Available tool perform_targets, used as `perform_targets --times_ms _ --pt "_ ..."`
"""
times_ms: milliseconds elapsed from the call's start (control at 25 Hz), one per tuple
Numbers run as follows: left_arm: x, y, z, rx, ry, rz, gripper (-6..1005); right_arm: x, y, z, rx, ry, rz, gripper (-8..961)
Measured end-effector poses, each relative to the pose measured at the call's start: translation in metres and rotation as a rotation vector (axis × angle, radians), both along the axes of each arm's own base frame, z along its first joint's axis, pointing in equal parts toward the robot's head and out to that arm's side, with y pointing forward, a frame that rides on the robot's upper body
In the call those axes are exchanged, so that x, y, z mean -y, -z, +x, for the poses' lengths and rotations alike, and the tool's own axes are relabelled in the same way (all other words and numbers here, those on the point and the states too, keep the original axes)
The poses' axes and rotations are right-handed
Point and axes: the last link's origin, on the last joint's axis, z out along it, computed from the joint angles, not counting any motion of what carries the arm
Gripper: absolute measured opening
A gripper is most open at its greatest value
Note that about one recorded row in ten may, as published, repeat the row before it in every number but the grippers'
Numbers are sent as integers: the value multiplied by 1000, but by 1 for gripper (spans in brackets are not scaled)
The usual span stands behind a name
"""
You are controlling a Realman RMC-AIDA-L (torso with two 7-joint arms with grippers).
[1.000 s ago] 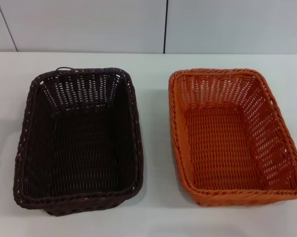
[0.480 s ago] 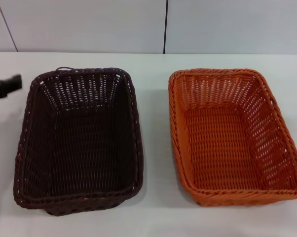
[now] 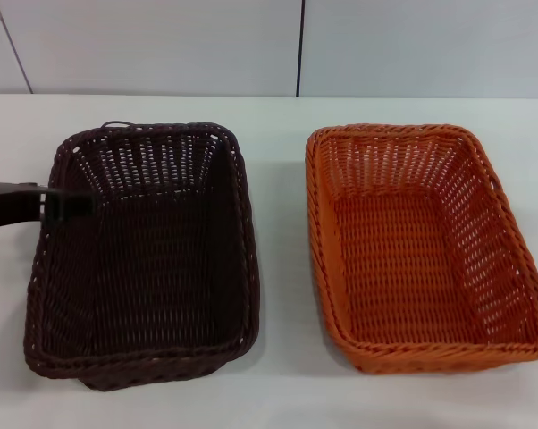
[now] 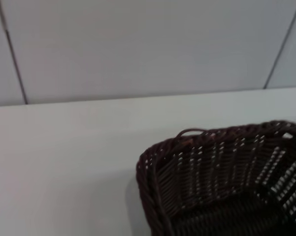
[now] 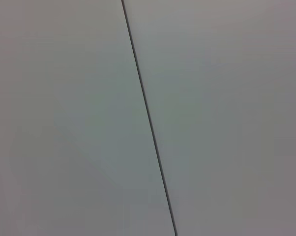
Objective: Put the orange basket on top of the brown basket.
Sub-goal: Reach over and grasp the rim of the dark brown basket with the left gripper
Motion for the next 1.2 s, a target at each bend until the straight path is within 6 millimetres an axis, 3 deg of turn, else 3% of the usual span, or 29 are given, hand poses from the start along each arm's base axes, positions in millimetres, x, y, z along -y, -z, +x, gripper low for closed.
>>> perform_targets --times_ms 200,360,800,1200 --pt "-1 1 -1 -16 -15 -1 798 0 1 -1 3 -5 -4 836" --pt "-5 7 -19 -29 -80 -13 798 -1 2 -2 8 -8 -11 836" --pt "-15 23 -36 -29 -133 -52 799 -1 3 -3 18 -16 -20 836" --pt "-18 25 -33 -43 -123 -79 765 -1 5 -8 24 -39 -31 835"
